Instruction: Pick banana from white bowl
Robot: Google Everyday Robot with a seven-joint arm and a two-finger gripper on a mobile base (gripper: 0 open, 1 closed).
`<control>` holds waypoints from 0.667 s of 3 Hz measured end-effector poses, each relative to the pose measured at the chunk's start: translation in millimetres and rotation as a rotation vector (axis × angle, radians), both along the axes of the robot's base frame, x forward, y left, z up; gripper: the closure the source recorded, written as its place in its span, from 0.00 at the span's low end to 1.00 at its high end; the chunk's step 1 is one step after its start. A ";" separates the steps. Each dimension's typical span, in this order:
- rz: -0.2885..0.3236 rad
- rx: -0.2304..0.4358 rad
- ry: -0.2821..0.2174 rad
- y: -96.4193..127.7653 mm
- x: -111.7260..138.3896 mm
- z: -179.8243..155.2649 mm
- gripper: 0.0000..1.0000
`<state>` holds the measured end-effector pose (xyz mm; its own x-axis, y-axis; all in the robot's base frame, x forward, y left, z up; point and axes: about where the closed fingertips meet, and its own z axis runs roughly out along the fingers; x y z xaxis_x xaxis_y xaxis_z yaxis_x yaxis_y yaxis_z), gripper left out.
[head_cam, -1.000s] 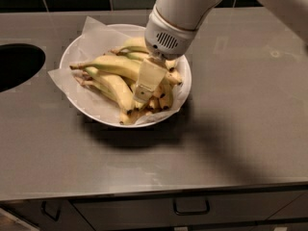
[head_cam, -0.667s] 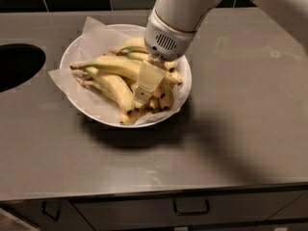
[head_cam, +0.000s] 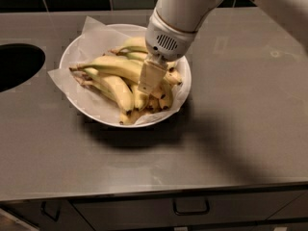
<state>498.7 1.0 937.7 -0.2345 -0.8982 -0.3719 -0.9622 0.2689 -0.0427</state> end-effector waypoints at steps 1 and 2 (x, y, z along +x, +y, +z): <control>0.000 0.000 0.000 0.2 0.2 -0.3 0.87; 0.000 0.000 0.000 0.2 0.2 -0.3 1.00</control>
Offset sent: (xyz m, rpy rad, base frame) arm 0.0002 0.0002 -0.0003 -0.0001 -0.0003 0.0004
